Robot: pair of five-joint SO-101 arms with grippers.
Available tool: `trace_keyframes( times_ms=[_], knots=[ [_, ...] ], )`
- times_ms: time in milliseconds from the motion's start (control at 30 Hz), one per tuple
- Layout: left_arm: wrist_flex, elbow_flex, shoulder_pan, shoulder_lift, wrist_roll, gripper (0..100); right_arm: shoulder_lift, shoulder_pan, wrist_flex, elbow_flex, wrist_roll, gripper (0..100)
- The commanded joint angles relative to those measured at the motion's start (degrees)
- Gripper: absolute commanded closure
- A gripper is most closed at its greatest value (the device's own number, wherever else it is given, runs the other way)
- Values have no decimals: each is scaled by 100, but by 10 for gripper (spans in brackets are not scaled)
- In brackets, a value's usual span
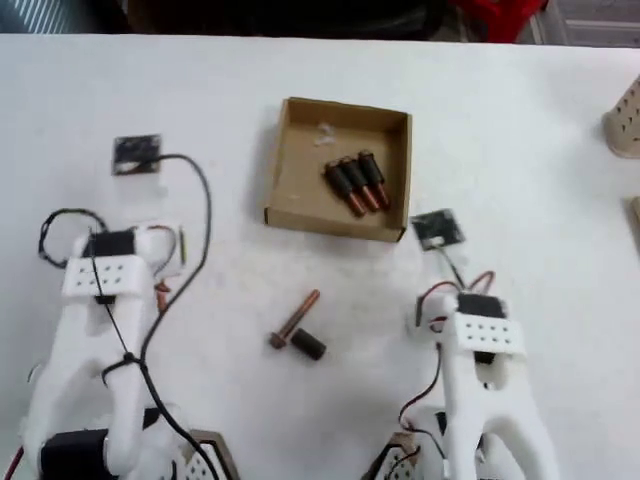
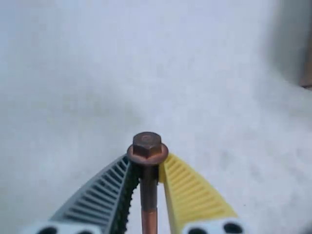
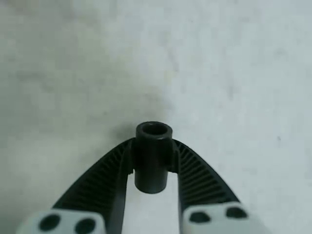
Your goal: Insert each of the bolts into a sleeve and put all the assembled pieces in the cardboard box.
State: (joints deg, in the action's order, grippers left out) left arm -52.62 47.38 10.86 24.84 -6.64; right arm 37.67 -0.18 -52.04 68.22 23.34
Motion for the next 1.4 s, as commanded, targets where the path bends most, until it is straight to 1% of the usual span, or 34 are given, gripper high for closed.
trace_keyframes(
  times_ms=[0, 67, 133, 233, 300, 600, 800, 967, 1100, 1267, 1333, 1367],
  knots=[
    [905, 536, 778, 277, -18, 977, 92, -901, 330, -79, 0, 981],
    [1301, 862, 989, 277, -9, 977, 92, -1305, 567, -79, -79, 981],
    [1538, 1073, 1068, 277, 105, 977, 92, -1552, 884, -79, -563, 981],
    [1662, 1222, 1059, 277, 607, 977, 92, -1763, 1279, -79, -1301, 981],
    [1653, 1222, 1051, 277, 677, 977, 92, -1877, 1560, -79, -1512, 981],
    [1662, 1231, 1042, 277, 712, 977, 92, -2343, 2721, -53, -1530, 981],
    [1662, 1231, 1042, 277, 712, 977, 84, -2756, 3670, -44, -1530, 981],
    [1662, 1240, 1042, 268, 712, 977, 57, -3099, 4251, 123, -1530, 981],
    [1662, 1240, 1042, 268, 712, 977, 22, -3433, 5596, 879, -1530, 981],
    [1662, 1240, 1033, 268, 712, 977, 31, -3626, 7864, 1916, -1530, 982],
    [1662, 1240, 1033, 268, 712, 977, 31, -3635, 8321, 2075, -1530, 982],
    [1662, 1240, 1033, 268, 712, 977, 31, -3635, 8312, 2092, -1530, 982]
  ],
)
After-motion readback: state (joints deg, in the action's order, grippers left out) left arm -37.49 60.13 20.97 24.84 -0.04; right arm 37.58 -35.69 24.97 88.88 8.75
